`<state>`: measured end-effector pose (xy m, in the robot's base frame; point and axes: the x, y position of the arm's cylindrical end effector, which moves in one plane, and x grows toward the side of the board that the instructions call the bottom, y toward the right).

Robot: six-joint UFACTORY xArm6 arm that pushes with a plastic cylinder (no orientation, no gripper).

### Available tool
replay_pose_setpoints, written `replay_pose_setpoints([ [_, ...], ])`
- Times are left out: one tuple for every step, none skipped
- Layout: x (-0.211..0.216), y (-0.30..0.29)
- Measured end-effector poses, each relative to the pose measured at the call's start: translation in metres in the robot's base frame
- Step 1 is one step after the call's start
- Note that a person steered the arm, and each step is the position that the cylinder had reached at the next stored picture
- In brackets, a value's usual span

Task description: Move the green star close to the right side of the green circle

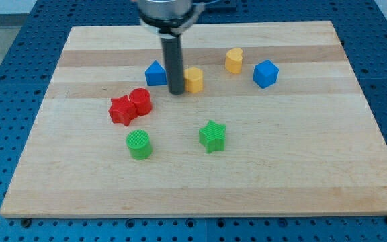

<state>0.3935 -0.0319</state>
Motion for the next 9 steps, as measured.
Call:
replay_pose_setpoints([
  [0.024, 0.039],
  [0.050, 0.070],
  [0.079, 0.087],
  [0.101, 0.092],
  [0.127, 0.092],
  [0.135, 0.091],
  [0.116, 0.089],
  [0.106, 0.062],
  [0.107, 0.032],
])
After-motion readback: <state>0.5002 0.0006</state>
